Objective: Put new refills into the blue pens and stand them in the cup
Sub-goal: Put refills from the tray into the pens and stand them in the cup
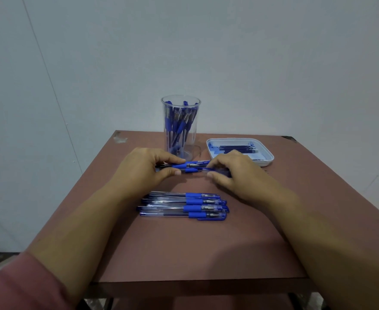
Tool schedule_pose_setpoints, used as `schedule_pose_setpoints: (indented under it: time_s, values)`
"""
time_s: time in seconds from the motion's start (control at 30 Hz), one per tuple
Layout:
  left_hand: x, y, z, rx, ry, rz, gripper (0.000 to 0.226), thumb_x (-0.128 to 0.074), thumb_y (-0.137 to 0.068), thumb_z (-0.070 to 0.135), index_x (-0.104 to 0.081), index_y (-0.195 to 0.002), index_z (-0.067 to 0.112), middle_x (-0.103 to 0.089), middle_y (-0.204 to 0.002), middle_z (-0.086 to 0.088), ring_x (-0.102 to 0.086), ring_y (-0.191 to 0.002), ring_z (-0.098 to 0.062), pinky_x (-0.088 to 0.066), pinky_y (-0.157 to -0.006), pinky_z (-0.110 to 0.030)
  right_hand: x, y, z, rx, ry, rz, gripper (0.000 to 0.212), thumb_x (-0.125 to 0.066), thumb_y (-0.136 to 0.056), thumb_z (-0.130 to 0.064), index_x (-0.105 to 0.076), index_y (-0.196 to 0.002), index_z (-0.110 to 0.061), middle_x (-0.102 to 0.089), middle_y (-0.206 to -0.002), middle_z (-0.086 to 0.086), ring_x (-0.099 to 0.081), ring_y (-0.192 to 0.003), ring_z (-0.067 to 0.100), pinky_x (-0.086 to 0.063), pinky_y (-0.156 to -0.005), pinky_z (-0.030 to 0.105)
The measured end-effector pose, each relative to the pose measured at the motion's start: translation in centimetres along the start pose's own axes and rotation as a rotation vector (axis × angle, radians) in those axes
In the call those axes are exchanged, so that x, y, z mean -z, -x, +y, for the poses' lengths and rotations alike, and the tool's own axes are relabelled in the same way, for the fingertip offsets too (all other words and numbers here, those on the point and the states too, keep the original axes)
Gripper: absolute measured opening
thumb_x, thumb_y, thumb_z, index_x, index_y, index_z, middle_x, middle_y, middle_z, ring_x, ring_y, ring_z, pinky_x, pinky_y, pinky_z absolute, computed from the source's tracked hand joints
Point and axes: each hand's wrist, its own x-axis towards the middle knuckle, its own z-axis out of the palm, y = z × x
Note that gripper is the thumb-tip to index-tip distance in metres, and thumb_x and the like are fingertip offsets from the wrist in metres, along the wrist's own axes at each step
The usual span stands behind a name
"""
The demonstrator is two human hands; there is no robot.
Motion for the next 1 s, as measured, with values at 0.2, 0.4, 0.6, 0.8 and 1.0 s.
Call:
schedule_pose_setpoints:
  time_s: [0.2,0.4,0.6,0.8,1.0]
  values:
    - [-0.2,0.0,0.1,0.006,-0.021,-0.029,0.028,-0.08,-0.077,0.032,-0.073,-0.103,0.041,-0.069,-0.087,0.025,-0.061,-0.082,0.005,-0.048,-0.074,-0.019,0.5,0.3,-0.8,0.003,-0.122,0.039,0.015,-0.062,-0.093,-0.031,-0.065,-0.107,-0.027,-0.05,-0.087,-0.022,-0.05,-0.091,0.002,-0.04,-0.078,0.014]
    - [-0.7,0.3,0.8,-0.074,-0.039,-0.033,0.028,-0.08,-0.077,0.029,-0.075,-0.104,0.036,-0.07,-0.085,0.02,-0.065,-0.08,0.0,-0.05,-0.074,-0.019,-0.8,0.0,-1.3,0.103,-0.141,0.073,0.018,-0.065,-0.091,-0.031,-0.069,-0.107,-0.025,-0.058,-0.091,-0.021,-0.051,-0.091,0.001,-0.039,-0.078,0.009]
    - [-0.5,0.2,1.1,-0.249,-0.12,0.053,0.028,-0.08,-0.077,0.025,-0.076,-0.104,0.028,-0.069,-0.08,0.013,-0.06,-0.067,-0.005,-0.048,-0.063,-0.019,-1.4,0.0,-1.4,0.159,-0.2,0.204,0.017,-0.069,-0.089,-0.023,-0.072,-0.104,-0.017,-0.062,-0.089,-0.012,-0.055,-0.088,0.008,-0.044,-0.078,0.018]
    - [-0.6,0.3,2.1,-0.211,-0.083,0.078,0.029,-0.078,-0.081,0.023,-0.074,-0.109,0.026,-0.072,-0.089,0.01,-0.061,-0.077,-0.001,-0.049,-0.071,-0.015,-1.1,0.1,-1.5,0.093,-0.285,0.234,0.017,-0.064,-0.092,-0.029,-0.069,-0.107,-0.023,-0.065,-0.098,-0.009,-0.057,-0.094,0.007,-0.045,-0.081,0.02]
    - [0.4,0.8,3.5,-0.047,-0.282,-0.135,0.07,-0.058,-0.088,0.056,-0.04,-0.147,0.023,-0.054,-0.136,0.002,-0.049,-0.123,-0.014,-0.035,-0.102,-0.024,-0.9,-0.1,-0.7,-0.005,-0.486,0.232,0.011,-0.06,-0.095,-0.021,-0.061,-0.105,-0.026,-0.063,-0.096,-0.011,-0.059,-0.09,0.004,-0.049,-0.082,0.022]
